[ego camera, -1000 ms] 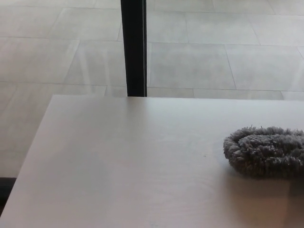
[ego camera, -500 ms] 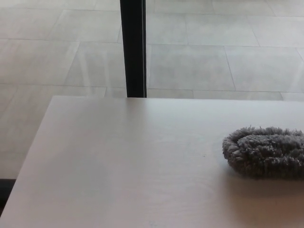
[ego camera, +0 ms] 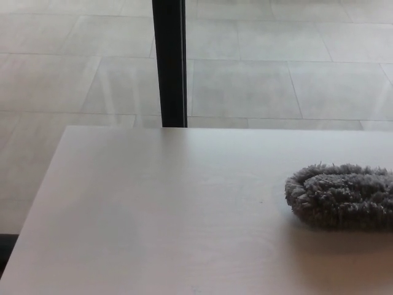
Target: The robot uses its right hand to pick up the duster kept in the middle of the desk and use it to wipe the desk by swiping its surface twice
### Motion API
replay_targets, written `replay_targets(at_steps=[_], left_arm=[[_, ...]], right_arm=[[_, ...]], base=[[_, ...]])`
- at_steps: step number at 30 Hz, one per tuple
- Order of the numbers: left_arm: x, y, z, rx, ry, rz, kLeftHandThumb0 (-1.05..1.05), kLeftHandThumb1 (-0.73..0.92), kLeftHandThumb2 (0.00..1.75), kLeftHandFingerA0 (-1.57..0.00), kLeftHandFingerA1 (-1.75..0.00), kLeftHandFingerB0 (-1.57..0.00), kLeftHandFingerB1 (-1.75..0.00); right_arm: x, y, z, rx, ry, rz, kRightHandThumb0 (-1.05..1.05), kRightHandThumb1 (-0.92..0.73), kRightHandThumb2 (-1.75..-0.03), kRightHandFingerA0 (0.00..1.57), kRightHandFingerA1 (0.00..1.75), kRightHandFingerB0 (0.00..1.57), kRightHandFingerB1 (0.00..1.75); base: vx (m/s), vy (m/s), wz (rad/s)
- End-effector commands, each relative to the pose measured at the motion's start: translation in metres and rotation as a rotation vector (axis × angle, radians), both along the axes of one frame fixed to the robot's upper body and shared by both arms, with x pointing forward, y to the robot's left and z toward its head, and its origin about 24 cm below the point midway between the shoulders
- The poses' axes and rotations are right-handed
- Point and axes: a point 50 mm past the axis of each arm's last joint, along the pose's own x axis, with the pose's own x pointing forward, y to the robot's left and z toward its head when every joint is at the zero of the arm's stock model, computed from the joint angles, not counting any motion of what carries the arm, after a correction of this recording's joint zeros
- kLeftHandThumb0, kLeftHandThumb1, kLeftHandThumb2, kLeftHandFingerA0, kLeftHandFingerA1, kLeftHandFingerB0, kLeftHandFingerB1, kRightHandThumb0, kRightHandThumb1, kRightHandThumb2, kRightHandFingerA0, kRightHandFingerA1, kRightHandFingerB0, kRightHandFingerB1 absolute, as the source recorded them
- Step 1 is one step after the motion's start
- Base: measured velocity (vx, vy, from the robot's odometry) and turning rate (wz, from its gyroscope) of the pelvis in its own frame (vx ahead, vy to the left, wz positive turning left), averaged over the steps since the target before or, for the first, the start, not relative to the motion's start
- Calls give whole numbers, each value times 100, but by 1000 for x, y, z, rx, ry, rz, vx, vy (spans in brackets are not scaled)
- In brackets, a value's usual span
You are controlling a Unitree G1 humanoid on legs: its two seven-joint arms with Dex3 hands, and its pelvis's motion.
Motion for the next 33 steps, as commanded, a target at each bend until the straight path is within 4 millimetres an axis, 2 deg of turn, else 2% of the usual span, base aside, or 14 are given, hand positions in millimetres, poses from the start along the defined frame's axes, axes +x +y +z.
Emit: replay_targets(at_steps=[1,17,18,20,21,22,24,25,26,27,28,31,32,33], left_arm=[[-9,-2,-4,15,29,4,-52,92,69,-50,-63,-53,-47],[-16,2,-1,-10,-33,94,-57,92,67,-48,-66,-48,-49],[-16,2,-2,-4,-23,103,-57,92,67,-48,-66,-46,-48],[-15,2,-1,-11,-35,118,-58,91,67,-42,-62,-42,-46],[-13,3,0,-14,-45,118,-58,91,67,-43,-62,-41,-47],[-12,4,1,-11,-47,109,-59,91,66,-47,-64,-42,-47],[-12,4,2,-7,-42,106,-59,90,66,-47,-63,-41,-46],[-12,4,1,-7,-41,106,-59,90,66,-47,-64,-40,-46],[-12,4,2,-10,-39,102,-60,90,66,-46,-64,-39,-45],[-13,4,1,-11,-37,104,-60,90,66,-46,-64,-39,-45],[-13,3,0,-5,-27,93,-57,91,67,-46,-62,-37,-44],[-13,3,-1,-3,-21,100,-57,91,66,-48,-62,-38,-44],[-13,3,-1,3,-16,94,-57,71,107,-46,-67,-34,-57],[-13,3,-1,-1,-21,104,-58,90,66,-49,-62,-38,-45]], right_arm=[[-85,-9,-57,237,-335,-655,-87,-70,-95,0,10,0,0],[-85,21,-94,351,-10,-334,-77,-64,-100,8,56,2,19],[-82,24,-97,364,-3,-318,-70,-81,-66,16,51,7,22],[-80,27,-99,368,22,-284,-72,-82,-65,21,58,5,24],[-79,28,-100,370,33,-268,-74,-63,-100,25,64,4,27],[-77,30,-102,372,41,-257,-71,-81,-66,25,60,8,24],[-78,31,-103,372,64,-248,-71,-81,-66,23,57,9,25],[-79,32,-104,373,71,-245,-73,-64,-100,24,61,4,28],[-79,32,-104,362,91,-219,-71,-82,-66,25,59,8,24],[-80,32,-104,361,93,-218,-71,-82,-66,25,59,8,24],[-79,32,-104,359,98,-202,-72,-65,-100,25,61,4,38],[-77,32,-104,339,139,-160,-71,-66,-99,28,61,7,39],[-77,33,-104,316,162,-141,-72,-68,-99,34,63,13,45],[-77,33,-104,302,187,-113,-70,-84,-65,39,60,19,31]], base=[[0,0,0],[0,0,0],[0,0,0],[0,0,0],[0,0,0],[0,0,0],[0,0,0],[0,0,0],[0,0,0],[0,0,0],[0,0,0],[0,0,0],[0,0,0],[0,0,0]])
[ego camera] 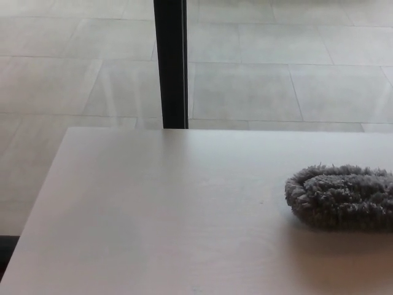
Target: The robot uses its right hand to pick up the duster kept in the middle of the desk and use it to wipe the desk by swiping its surface twice
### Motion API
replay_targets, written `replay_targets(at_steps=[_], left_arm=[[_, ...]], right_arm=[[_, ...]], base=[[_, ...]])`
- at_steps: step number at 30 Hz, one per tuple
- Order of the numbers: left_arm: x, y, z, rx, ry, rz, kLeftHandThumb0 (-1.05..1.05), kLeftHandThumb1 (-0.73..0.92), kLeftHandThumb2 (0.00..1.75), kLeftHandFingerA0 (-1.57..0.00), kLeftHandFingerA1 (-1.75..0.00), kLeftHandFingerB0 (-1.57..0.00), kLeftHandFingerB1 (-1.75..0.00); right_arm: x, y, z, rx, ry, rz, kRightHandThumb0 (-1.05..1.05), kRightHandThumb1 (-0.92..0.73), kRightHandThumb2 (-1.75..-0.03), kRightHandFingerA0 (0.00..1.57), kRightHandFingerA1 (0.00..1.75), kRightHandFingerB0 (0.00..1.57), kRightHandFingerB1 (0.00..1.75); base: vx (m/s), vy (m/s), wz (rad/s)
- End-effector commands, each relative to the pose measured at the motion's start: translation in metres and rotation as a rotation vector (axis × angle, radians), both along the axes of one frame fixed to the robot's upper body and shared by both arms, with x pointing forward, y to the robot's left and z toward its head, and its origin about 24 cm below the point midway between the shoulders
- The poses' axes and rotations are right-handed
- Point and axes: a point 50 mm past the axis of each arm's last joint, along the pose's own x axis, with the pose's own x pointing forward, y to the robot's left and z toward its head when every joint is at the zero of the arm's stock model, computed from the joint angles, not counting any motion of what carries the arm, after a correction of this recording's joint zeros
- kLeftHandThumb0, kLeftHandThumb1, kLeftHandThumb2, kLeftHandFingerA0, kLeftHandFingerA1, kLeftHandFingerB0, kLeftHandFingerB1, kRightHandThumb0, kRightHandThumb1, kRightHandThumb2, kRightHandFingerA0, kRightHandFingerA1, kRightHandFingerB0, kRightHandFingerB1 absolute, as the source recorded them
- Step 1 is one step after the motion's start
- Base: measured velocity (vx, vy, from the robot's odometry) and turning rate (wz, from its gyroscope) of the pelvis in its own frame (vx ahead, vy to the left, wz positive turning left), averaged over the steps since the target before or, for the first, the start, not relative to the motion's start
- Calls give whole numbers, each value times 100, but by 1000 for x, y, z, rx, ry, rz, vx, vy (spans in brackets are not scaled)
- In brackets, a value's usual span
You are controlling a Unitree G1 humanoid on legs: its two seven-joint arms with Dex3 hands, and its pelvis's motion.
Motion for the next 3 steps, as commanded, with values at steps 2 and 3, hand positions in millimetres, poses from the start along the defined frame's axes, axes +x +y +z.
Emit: replay_targets(at_steps=[2,3], left_arm=[[-1,4,3,8,2,20,-60,90,66,-48,-63,-38,-46],[-1,4,3,8,2,20,-60,90,66,-48,-63,-38,-46]], right_arm=[[2,-4,6,-80,53,116,-69,-82,-65,49,62,27,35],[2,-4,6,-80,53,116,-69,-82,-65,49,62,27,35]], base=[[0,0,0],[0,0,0]])
